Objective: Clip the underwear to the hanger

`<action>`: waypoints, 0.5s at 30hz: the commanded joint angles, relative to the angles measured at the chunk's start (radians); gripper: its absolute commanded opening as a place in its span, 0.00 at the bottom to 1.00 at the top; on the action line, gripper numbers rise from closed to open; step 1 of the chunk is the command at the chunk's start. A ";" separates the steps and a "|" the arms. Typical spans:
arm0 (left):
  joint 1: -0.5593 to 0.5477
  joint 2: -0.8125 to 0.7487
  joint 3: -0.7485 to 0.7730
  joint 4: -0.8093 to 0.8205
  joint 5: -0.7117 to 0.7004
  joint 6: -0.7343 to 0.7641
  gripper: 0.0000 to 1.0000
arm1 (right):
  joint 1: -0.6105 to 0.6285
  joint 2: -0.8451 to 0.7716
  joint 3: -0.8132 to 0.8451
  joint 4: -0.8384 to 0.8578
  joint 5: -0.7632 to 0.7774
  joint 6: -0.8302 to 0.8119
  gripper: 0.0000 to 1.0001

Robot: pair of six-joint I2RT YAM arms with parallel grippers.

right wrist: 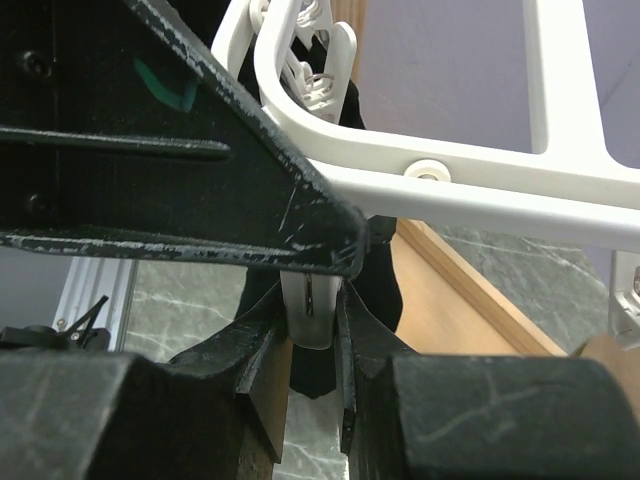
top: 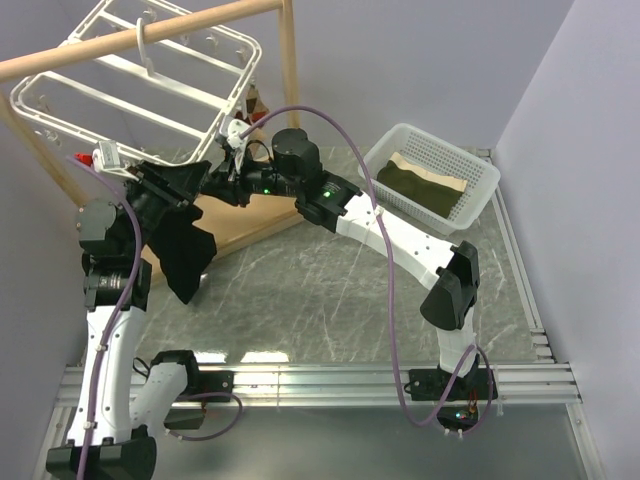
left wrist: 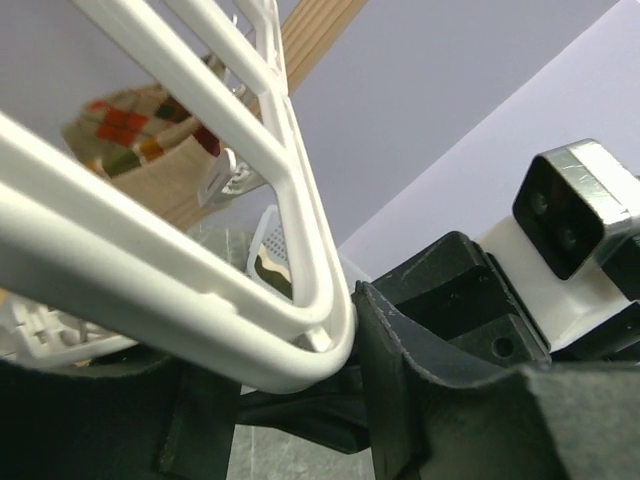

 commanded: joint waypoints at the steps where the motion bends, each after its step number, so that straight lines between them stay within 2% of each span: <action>1: -0.021 0.001 0.041 0.087 -0.044 0.006 0.50 | 0.014 -0.038 0.021 0.041 -0.032 0.007 0.00; 3: -0.030 0.013 0.051 0.087 -0.047 0.014 0.47 | 0.017 -0.038 0.021 0.041 -0.032 0.008 0.00; 7: -0.047 0.027 0.063 0.067 -0.057 0.037 0.33 | 0.019 -0.037 0.029 0.041 -0.036 0.009 0.00; 9: -0.047 0.026 0.063 0.059 -0.058 0.050 0.30 | 0.019 -0.034 0.032 0.035 -0.029 0.008 0.00; 11: -0.047 0.024 0.066 0.041 -0.041 0.067 0.32 | 0.016 -0.031 0.036 0.029 -0.028 0.008 0.00; 12: -0.047 0.024 0.065 0.036 -0.035 0.073 0.40 | 0.017 -0.031 0.038 0.025 -0.029 0.010 0.00; 15: -0.047 0.018 0.071 0.012 -0.021 0.109 0.47 | 0.017 -0.034 0.036 0.026 -0.032 0.012 0.00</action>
